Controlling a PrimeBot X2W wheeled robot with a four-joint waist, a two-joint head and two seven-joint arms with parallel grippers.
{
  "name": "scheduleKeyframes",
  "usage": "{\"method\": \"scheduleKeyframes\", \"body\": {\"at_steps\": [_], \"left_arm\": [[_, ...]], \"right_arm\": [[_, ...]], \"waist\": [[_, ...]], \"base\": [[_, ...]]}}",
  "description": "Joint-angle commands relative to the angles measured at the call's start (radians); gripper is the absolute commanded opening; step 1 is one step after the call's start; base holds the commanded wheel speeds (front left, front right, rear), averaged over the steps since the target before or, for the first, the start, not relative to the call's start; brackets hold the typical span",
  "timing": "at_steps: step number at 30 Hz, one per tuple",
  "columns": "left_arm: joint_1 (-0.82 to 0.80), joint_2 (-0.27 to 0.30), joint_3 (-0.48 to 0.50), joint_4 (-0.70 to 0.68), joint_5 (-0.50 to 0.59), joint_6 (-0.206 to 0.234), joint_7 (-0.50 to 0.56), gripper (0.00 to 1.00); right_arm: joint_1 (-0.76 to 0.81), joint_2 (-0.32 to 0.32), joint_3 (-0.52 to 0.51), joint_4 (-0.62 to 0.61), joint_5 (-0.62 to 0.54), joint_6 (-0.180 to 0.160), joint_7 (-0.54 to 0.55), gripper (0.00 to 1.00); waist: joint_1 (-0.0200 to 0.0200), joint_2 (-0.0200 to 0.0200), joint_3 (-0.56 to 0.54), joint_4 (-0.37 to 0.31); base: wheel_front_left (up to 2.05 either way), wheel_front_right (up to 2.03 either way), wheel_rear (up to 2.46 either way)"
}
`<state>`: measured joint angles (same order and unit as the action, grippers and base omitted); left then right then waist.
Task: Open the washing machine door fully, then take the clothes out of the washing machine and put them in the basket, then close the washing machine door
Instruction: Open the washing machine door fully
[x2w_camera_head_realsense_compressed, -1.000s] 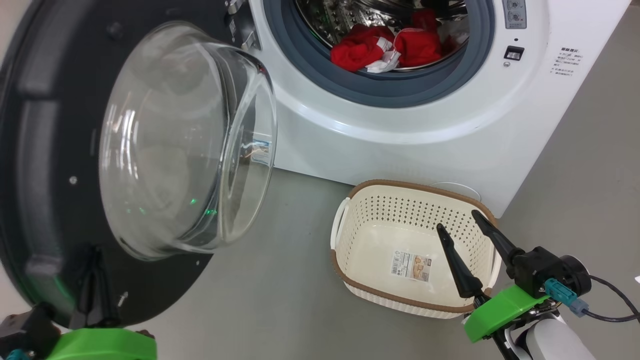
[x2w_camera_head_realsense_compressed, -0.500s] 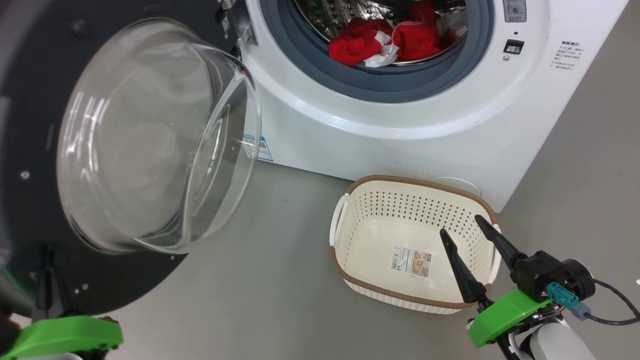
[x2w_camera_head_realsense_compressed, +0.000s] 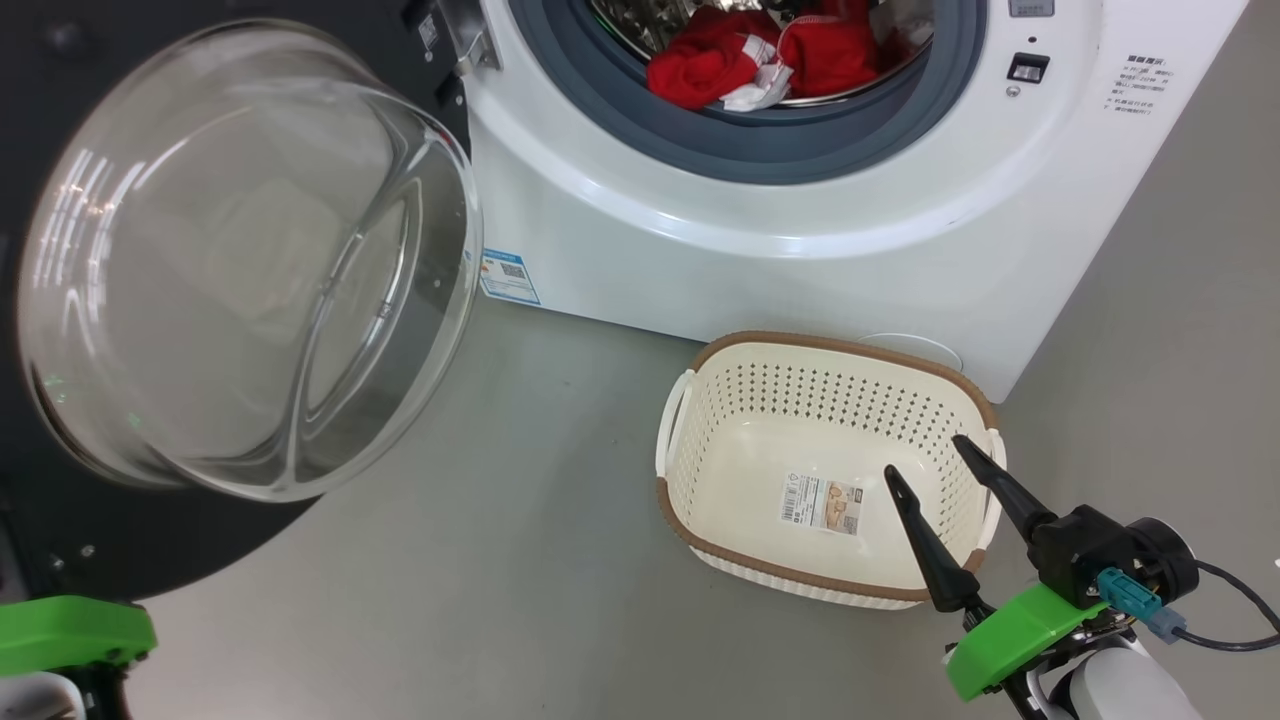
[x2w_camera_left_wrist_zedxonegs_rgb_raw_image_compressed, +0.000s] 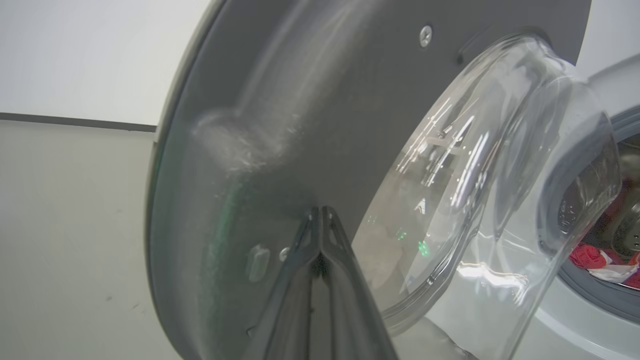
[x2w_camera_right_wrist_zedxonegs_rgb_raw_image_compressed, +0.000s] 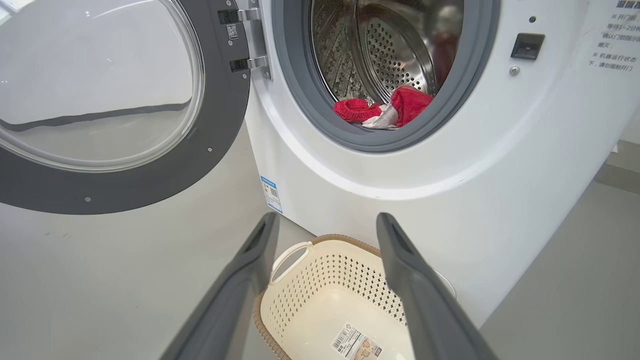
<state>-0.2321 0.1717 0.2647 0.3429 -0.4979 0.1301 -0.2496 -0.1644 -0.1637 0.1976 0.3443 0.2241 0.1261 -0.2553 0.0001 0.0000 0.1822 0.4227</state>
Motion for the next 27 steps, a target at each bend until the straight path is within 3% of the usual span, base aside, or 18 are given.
{"method": "scheduleKeyframes", "body": {"at_steps": [1,15,22,23,25,26,27], "left_arm": [[-0.038,0.055,0.055,-0.012,0.013,0.002,-0.012,0.0],[-0.125,0.08,0.155,0.139,0.056,-0.043,-0.012,0.0],[-0.113,0.052,0.199,0.094,0.115,-0.092,-0.012,0.0],[-0.106,0.043,0.202,0.077,0.123,-0.101,-0.012,0.04],[-0.093,0.023,0.207,0.032,0.139,-0.119,-0.012,0.48],[-0.086,0.015,0.207,0.007,0.15,-0.129,-0.012,1.0],[-0.086,0.015,0.207,0.007,0.15,-0.129,-0.012,1.0]], "right_arm": [[-0.004,-0.01,0.023,-0.024,0.008,0.005,-0.006,1.0],[-0.019,-0.011,0.029,-0.026,0.042,0.005,-0.006,1.0],[-0.025,0.003,0.033,-0.021,0.06,0.005,-0.006,1.0],[-0.025,0.005,0.032,-0.021,0.062,0.005,-0.006,1.0],[-0.026,0.007,0.024,-0.023,0.065,0.005,-0.006,1.0],[-0.027,0.008,0.02,-0.025,0.064,0.005,-0.006,1.0],[-0.027,0.008,0.02,-0.025,0.064,0.005,-0.006,1.0]], "waist": [[-0.0001,0.0,0.004,-0.001],[-0.0001,0.0,0.036,-0.025],[-0.0001,0.0,0.021,-0.043],[-0.0001,0.0,0.018,-0.046],[-0.0001,0.0,0.012,-0.052],[-0.0001,0.0,0.008,-0.056],[-0.0001,0.0,0.008,-0.056]], "base": [[0.0,0.0,0.0],[0.0,0.0,0.0],[0.0,0.0,0.0],[0.0,0.0,0.0],[0.0,0.0,0.0],[0.0,0.0,0.0],[0.0,0.0,0.0]]}}
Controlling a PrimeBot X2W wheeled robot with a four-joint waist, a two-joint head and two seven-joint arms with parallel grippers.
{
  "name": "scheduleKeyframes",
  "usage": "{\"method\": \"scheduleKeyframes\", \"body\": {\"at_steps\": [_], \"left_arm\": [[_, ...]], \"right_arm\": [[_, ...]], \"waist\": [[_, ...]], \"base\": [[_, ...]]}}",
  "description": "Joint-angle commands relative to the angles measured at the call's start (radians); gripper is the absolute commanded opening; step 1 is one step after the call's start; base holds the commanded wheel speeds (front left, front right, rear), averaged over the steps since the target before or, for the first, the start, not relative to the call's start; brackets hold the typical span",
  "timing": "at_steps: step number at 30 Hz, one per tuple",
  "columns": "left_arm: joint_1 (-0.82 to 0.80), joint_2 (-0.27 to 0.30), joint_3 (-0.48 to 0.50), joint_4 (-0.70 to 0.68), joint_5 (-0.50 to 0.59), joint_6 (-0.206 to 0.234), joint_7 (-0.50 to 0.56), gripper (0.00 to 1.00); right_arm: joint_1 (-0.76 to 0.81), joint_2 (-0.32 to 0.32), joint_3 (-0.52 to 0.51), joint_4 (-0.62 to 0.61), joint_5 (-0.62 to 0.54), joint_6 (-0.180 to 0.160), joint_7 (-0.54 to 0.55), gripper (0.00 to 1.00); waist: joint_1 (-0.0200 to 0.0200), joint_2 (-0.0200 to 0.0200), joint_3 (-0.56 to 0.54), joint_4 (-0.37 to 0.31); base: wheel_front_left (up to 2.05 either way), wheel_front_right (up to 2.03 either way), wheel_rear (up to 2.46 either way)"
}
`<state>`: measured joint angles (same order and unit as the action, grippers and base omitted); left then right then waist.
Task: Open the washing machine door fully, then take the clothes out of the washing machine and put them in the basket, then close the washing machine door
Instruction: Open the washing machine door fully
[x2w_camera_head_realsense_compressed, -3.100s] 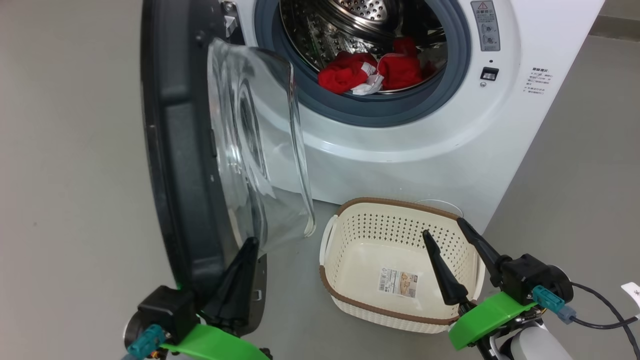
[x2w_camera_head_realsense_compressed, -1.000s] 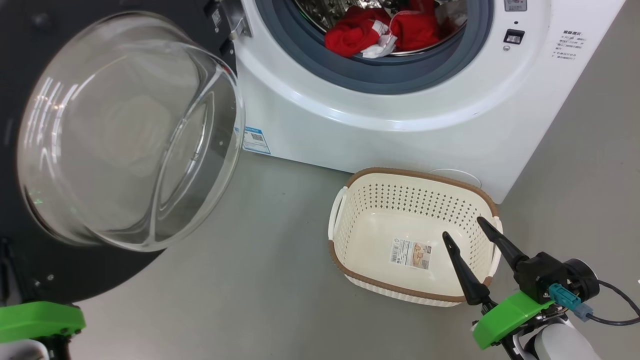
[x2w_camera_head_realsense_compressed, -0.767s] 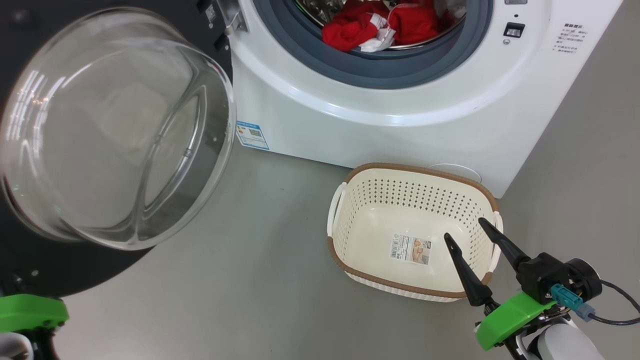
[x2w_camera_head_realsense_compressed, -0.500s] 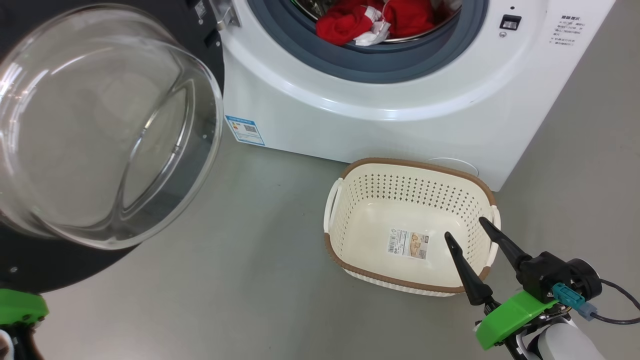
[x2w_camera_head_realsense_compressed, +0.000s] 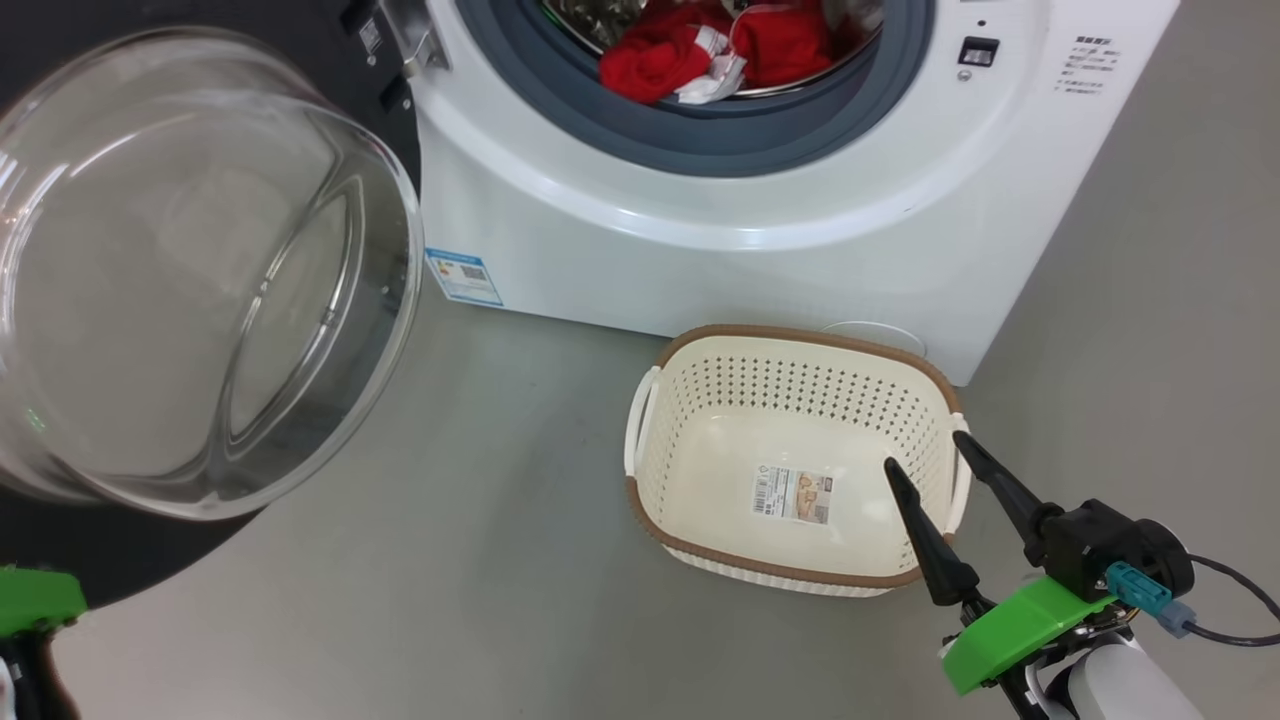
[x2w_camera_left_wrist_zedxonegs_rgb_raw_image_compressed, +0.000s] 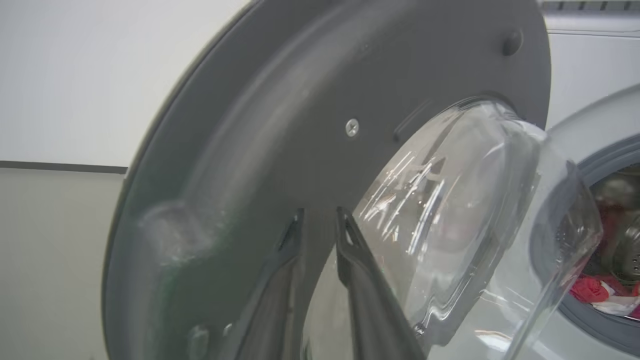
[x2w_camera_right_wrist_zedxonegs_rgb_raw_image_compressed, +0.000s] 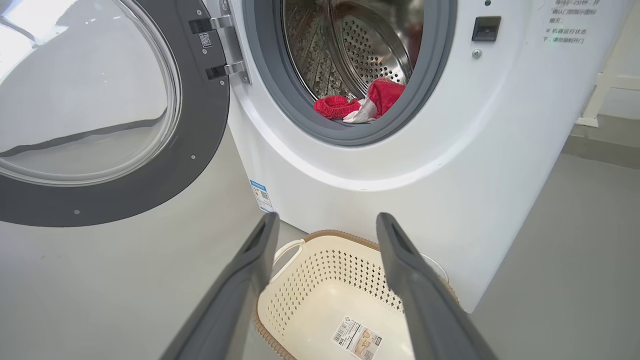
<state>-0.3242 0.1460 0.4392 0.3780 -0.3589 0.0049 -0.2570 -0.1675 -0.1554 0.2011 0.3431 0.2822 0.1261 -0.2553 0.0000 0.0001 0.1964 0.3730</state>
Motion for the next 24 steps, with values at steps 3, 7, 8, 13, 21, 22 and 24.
{"method": "scheduleKeyframes", "body": {"at_steps": [3,7,8,13,21,22,24], "left_arm": [[0.027,0.02,0.027,-0.117,0.052,-0.029,-0.005,1.0],[0.048,-0.013,0.007,-0.222,0.087,-0.06,-0.005,1.0],[0.053,-0.018,0.0,-0.246,0.095,-0.067,-0.005,1.0],[0.073,-0.044,-0.025,-0.329,0.095,-0.09,-0.005,1.0],[0.127,-0.058,-0.124,-0.375,0.052,-0.122,0.008,1.0],[0.136,-0.054,-0.135,-0.375,0.043,-0.125,0.01,1.0],[0.153,-0.045,-0.159,-0.372,0.027,-0.129,0.01,1.0]], "right_arm": [[-0.026,0.006,0.007,-0.036,0.002,0.005,-0.006,1.0],[-0.024,0.008,0.012,-0.072,-0.013,0.005,-0.006,1.0],[-0.024,0.009,0.011,-0.083,-0.015,0.005,-0.006,1.0],[-0.022,0.02,-0.007,-0.151,-0.026,0.005,-0.006,1.0],[-0.004,0.051,-0.054,-0.23,-0.052,0.005,-0.006,1.0],[0.0,0.053,-0.058,-0.236,-0.055,0.005,-0.006,1.0],[0.008,0.058,-0.074,-0.247,-0.064,0.005,-0.006,1.0]], "waist": [[0.0,-0.0001,-0.016,-0.022],[0.0,-0.0001,-0.029,-0.052],[0.0,-0.0001,-0.033,-0.061],[0.0,-0.0001,-0.05,-0.115],[0.0,-0.0001,-0.088,-0.209],[0.0,-0.0001,-0.093,-0.221],[0.0,-0.0001,-0.105,-0.245]], "base": [[0.0,0.0,0.0],[0.0,0.0,0.0],[0.0,0.0,0.0],[0.0,0.0,0.0],[0.0,0.0,0.0],[0.0,0.0,0.0],[0.0,0.0,0.0]]}}
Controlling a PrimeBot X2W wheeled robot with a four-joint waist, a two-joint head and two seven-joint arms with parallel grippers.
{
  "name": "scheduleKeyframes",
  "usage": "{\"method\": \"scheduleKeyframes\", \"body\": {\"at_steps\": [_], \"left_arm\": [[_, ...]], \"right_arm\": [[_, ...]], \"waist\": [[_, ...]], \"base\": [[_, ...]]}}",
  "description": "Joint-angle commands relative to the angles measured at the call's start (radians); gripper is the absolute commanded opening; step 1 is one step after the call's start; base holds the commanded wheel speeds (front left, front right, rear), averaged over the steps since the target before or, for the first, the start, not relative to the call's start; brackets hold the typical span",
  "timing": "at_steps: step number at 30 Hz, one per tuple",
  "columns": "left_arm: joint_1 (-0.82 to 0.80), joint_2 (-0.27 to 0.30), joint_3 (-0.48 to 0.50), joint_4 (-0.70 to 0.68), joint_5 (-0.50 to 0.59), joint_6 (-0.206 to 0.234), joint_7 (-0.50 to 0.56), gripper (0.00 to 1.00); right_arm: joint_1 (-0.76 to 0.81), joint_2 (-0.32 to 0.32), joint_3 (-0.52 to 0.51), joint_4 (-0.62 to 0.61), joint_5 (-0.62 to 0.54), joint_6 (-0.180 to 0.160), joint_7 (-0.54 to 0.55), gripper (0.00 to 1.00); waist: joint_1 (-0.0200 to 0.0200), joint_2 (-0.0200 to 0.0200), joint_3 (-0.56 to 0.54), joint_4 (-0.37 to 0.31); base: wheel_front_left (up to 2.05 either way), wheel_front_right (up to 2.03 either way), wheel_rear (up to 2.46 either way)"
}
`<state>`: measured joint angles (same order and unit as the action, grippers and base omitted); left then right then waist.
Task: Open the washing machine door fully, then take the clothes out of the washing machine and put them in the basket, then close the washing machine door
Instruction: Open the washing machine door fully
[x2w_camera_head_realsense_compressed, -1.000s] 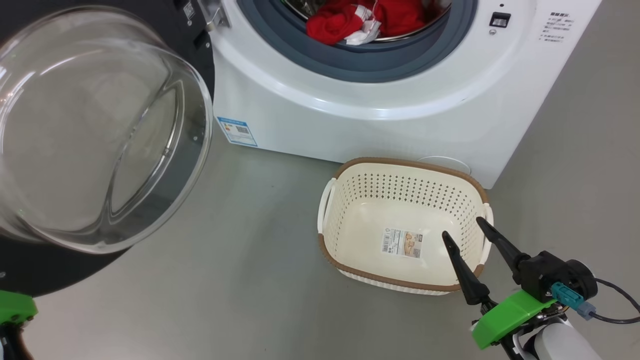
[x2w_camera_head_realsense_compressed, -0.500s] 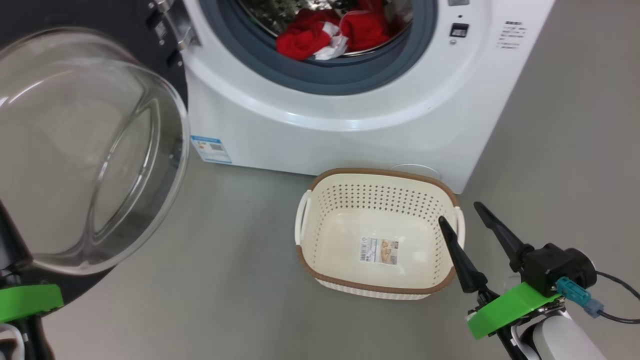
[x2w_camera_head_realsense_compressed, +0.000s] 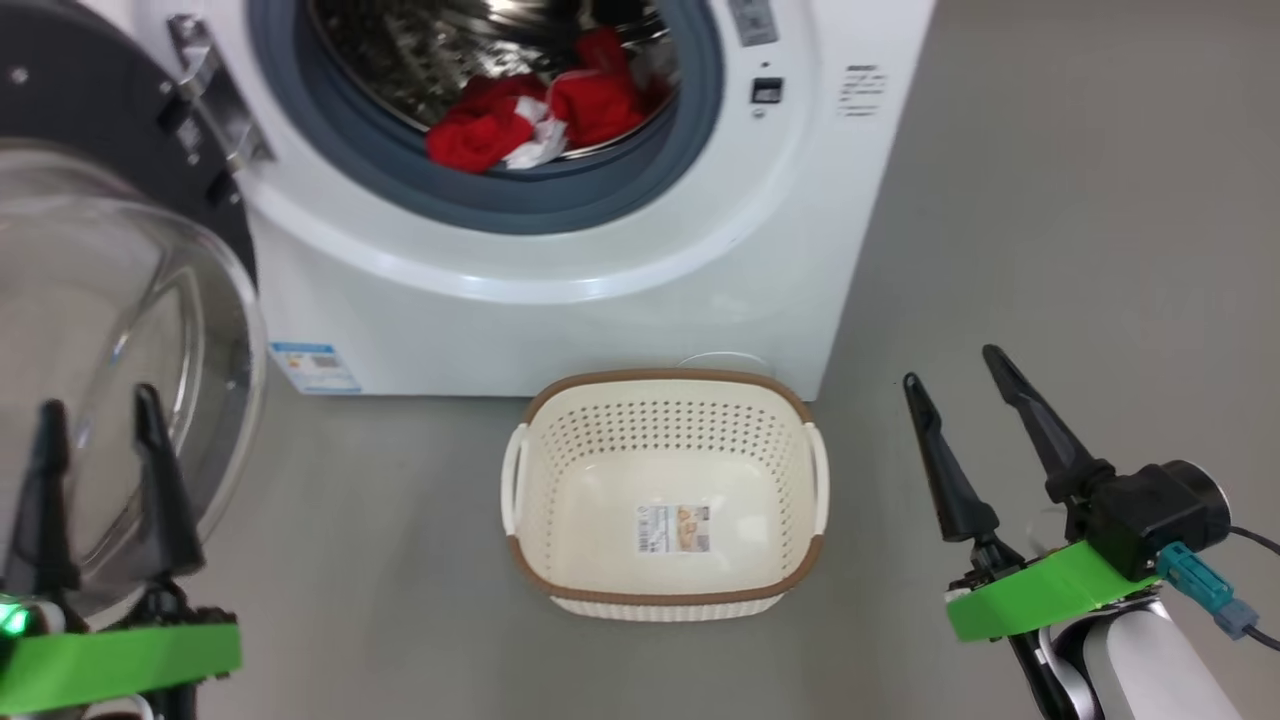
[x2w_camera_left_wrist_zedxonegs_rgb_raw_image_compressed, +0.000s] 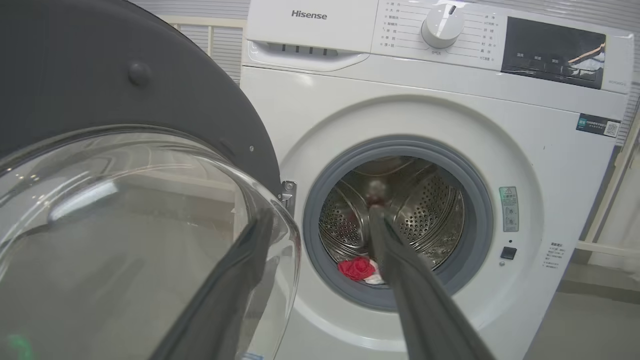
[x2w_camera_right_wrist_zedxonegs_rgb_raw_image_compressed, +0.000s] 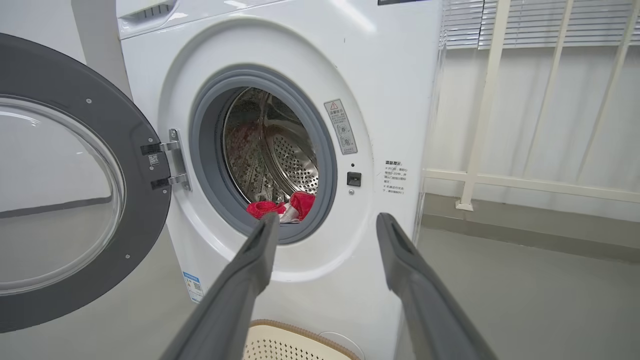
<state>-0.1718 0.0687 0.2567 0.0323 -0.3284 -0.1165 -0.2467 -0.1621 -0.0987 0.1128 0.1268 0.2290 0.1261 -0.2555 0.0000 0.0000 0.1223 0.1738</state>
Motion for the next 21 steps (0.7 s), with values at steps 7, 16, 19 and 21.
{"method": "scheduleKeyframes", "body": {"at_steps": [7,16,19,21], "left_arm": [[0.076,0.053,-0.044,-0.026,-0.06,-0.013,-0.003,1.0],[0.185,0.117,-0.163,0.015,-0.087,-0.014,0.0,1.0],[0.195,0.122,-0.203,0.027,-0.084,-0.014,-0.008,1.0],[0.199,0.12,-0.212,0.033,-0.085,-0.014,-0.009,1.0]], "right_arm": [[0.044,0.019,-0.027,-0.033,-0.029,0.005,-0.006,1.0],[0.086,0.026,-0.028,-0.035,-0.034,0.005,-0.006,1.0],[0.096,0.018,-0.022,-0.038,-0.029,0.005,-0.006,1.0],[0.1,0.017,-0.023,-0.04,-0.026,0.005,-0.006,1.0]], "waist": [[0.0,0.0,-0.073,-0.118],[0.0,0.0,-0.121,-0.191],[0.0,0.0,-0.128,-0.201],[0.0,0.0,-0.13,-0.203]], "base": [[0.0,0.0,0.0],[0.0,0.0,0.0],[0.0,0.0,0.0],[0.0,0.0,0.0]]}}
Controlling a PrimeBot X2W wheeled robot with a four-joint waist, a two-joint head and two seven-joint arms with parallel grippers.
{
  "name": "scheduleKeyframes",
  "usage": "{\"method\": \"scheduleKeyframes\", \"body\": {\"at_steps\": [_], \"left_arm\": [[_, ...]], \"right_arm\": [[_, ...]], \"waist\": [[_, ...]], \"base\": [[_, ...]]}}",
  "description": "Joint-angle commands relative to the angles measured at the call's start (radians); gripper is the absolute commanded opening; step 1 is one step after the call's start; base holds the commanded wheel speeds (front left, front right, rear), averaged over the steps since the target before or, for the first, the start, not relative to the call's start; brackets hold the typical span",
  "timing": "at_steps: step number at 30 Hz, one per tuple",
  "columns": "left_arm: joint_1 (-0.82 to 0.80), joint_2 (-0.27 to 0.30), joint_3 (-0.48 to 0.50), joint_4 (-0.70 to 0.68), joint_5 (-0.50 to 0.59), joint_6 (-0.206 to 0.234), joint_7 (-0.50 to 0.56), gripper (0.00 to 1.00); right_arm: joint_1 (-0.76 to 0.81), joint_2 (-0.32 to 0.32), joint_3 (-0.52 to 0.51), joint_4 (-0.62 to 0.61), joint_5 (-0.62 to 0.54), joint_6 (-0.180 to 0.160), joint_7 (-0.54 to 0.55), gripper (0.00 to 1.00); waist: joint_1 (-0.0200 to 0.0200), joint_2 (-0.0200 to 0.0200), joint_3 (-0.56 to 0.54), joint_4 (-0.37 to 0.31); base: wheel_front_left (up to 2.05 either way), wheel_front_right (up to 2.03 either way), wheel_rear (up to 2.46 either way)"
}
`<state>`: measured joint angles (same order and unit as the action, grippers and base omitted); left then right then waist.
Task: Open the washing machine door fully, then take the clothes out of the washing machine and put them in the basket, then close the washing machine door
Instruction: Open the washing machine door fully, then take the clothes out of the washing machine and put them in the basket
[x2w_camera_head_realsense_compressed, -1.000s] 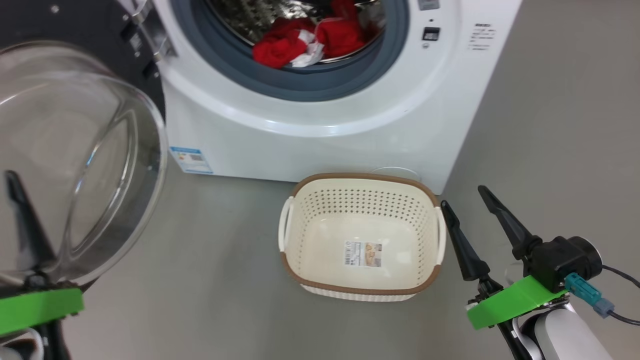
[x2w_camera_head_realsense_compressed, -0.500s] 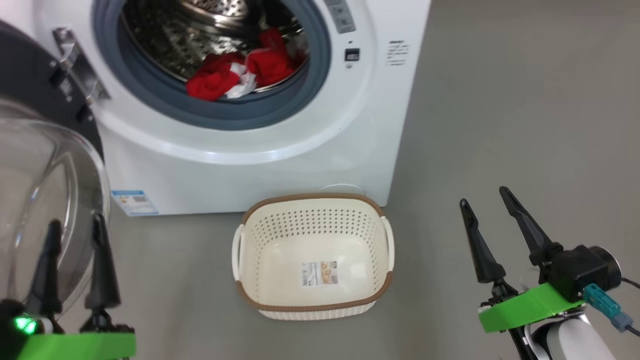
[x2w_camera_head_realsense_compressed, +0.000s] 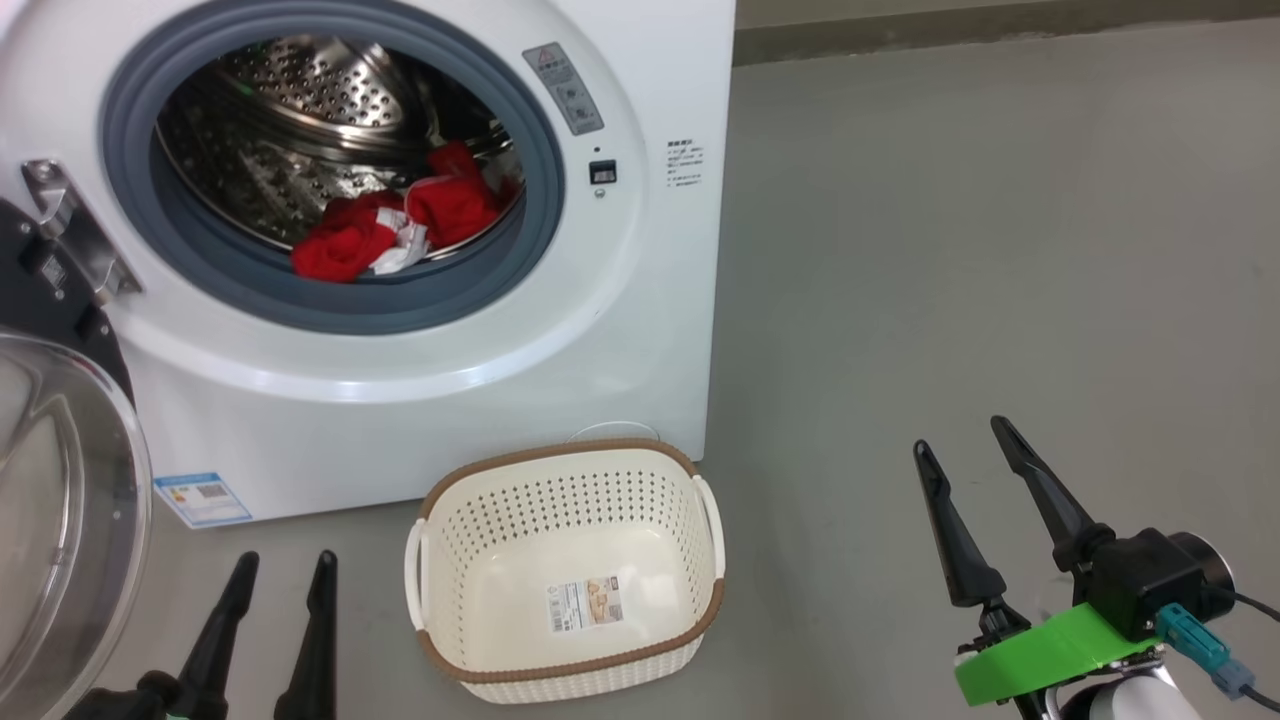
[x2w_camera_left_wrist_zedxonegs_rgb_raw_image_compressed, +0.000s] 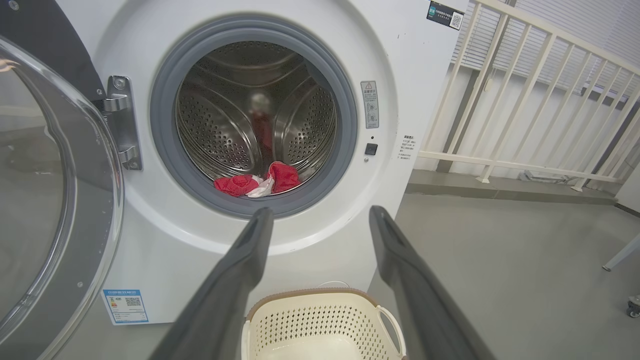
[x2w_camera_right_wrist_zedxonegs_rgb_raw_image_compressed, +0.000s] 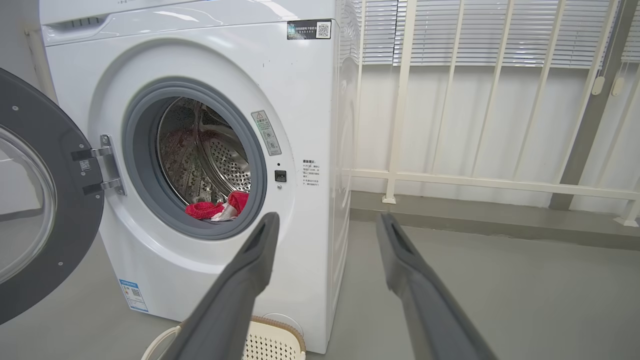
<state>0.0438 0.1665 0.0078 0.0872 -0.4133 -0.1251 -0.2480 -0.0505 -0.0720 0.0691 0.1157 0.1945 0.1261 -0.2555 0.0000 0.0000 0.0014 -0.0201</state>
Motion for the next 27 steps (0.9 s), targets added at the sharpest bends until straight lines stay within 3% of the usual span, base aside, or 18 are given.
{"method": "scheduleKeyframes", "body": {"at_steps": [1,13,17,27], "left_arm": [[-0.014,0.021,0.032,-0.017,0.005,-0.005,-0.01,1.0],[0.025,-0.003,0.045,0.011,0.064,-0.005,-0.013,1.0],[0.033,-0.034,0.085,0.013,0.05,-0.005,-0.014,1.0],[0.046,-0.053,0.101,-0.039,0.091,-0.006,-0.014,1.0]], "right_arm": [[-0.007,-0.011,0.019,-0.03,0.012,0.005,-0.006,1.0],[0.059,-0.021,0.008,-0.033,0.018,0.005,-0.006,1.0],[0.066,-0.023,0.007,-0.033,0.016,0.005,-0.006,1.0],[0.064,-0.025,0.006,-0.028,0.017,0.005,-0.006,1.0]], "waist": [[0.0,0.0,-0.012,-0.011],[0.0,0.0,-0.037,-0.023],[0.0,0.0,-0.039,-0.028],[0.0,0.0,-0.033,-0.029]], "base": [[0.0,0.0,0.0],[0.0,0.0,0.0],[0.0,0.0,0.0],[0.0,0.0,0.0]]}}
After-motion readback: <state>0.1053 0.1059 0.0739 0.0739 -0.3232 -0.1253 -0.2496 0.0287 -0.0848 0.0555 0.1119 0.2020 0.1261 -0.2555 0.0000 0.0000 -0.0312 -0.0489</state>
